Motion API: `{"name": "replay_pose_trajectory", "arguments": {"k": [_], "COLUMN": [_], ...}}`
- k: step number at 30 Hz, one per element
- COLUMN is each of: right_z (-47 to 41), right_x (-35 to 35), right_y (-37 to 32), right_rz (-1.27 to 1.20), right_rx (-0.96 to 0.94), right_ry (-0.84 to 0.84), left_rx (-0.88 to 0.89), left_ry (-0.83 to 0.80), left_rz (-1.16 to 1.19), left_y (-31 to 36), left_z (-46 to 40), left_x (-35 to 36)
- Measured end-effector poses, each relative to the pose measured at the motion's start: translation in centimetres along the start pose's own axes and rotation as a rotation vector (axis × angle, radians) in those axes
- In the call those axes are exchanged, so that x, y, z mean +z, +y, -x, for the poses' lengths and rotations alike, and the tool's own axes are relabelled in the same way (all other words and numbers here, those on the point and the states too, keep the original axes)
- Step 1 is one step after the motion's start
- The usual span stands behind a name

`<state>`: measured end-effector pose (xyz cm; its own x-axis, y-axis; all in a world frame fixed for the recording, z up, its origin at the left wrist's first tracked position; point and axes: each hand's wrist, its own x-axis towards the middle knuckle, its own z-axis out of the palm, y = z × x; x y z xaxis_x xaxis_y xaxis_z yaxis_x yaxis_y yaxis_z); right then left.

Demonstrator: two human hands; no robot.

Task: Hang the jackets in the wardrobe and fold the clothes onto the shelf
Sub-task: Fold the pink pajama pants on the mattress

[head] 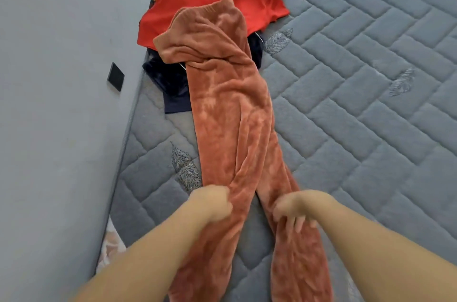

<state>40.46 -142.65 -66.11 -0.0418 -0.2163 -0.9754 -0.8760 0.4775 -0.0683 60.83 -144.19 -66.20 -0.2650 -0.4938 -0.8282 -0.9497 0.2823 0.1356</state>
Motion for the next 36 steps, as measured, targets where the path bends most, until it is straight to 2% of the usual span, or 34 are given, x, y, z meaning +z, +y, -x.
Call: {"name": "replay_pose_trajectory", "arguments": {"k": [1,2,3,4,5,7,10,12,14,15,18,20,21,23,26,29,30,32,34,36], "right_z": [0.2,-0.1,-0.4,-0.7,-1.1,-2.6,-3.8,-4.5,-4.5,-4.5,-4.1,-3.1,-2.5,-1.1,0.5,1.3,1.3,1.3,1.5,2.1], "right_x": [-1.1,-2.5,-3.9,-5.0,-5.3,-4.5,-1.9,-0.9,-0.5,-0.7,-2.0,-3.0,-3.3,-3.3,-2.8,-2.3,-2.1,-2.0,-2.5,-3.7], "right_y": [0.3,0.8,1.4,1.6,2.0,2.5,1.8,1.0,0.4,0.7,3.9,7.2,8.6,9.9,8.5,5.7,5.3,5.7,7.8,11.0], "right_rz": [-0.081,-0.13,-0.178,-0.204,-0.212,-0.269,-0.453,-0.523,-0.669,-0.778,-1.069,-1.144,-1.149,-1.16,-1.239,-1.276,-1.253,-1.203,-1.199,-1.182], "right_rx": [-0.062,-0.109,-0.13,-0.121,-0.105,-0.087,-0.112,-0.163,-0.206,-0.21,-0.101,-0.003,0.014,-0.009,-0.094,-0.229,-0.258,-0.274,-0.254,-0.233], "right_ry": [0.066,0.251,0.465,0.624,0.689,0.599,0.461,0.425,0.382,0.396,0.605,0.708,0.703,0.589,0.376,0.211,0.17,0.14,0.156,0.179], "left_rx": [-0.026,-0.1,-0.179,-0.257,-0.331,-0.396,-0.38,-0.346,-0.433,-0.53,-0.843,-0.932,-0.936,-0.843,-0.681,-0.484,-0.407,-0.324,-0.305,-0.277], "left_ry": [0.242,0.422,0.491,0.5,0.446,0.372,0.363,0.373,0.462,0.499,0.533,0.564,0.603,0.662,0.593,0.628,0.622,0.522,0.361,0.274], "left_rz": [0.117,0.271,0.411,0.615,0.796,1.048,1.091,1.013,0.898,0.869,0.776,0.714,0.664,0.545,0.475,0.318,0.342,0.593,0.981,1.324], "left_y": [-1.0,-2.0,-2.9,-3.6,-3.8,-3.8,-2.9,-2.7,-4.5,-6.3,-12.9,-14.5,-14.1,-11.7,-6.6,-1.6,0.0,2.9,5.5,8.0], "left_z": [-0.7,-1.6,-2.4,-3.3,-4.0,-5.0,-6.0,-6.1,-5.0,-4.1,-0.9,0.6,0.8,0.8,0.2,-0.9,-1.4,-2.8,-4.1,-5.5], "left_x": [-1.4,-3.1,-4.2,-4.7,-4.2,-2.5,-0.5,0.6,0.7,0.8,2.1,2.3,2.2,1.7,1.0,-0.2,-0.8,-2.6,-4.6,-5.9]}}
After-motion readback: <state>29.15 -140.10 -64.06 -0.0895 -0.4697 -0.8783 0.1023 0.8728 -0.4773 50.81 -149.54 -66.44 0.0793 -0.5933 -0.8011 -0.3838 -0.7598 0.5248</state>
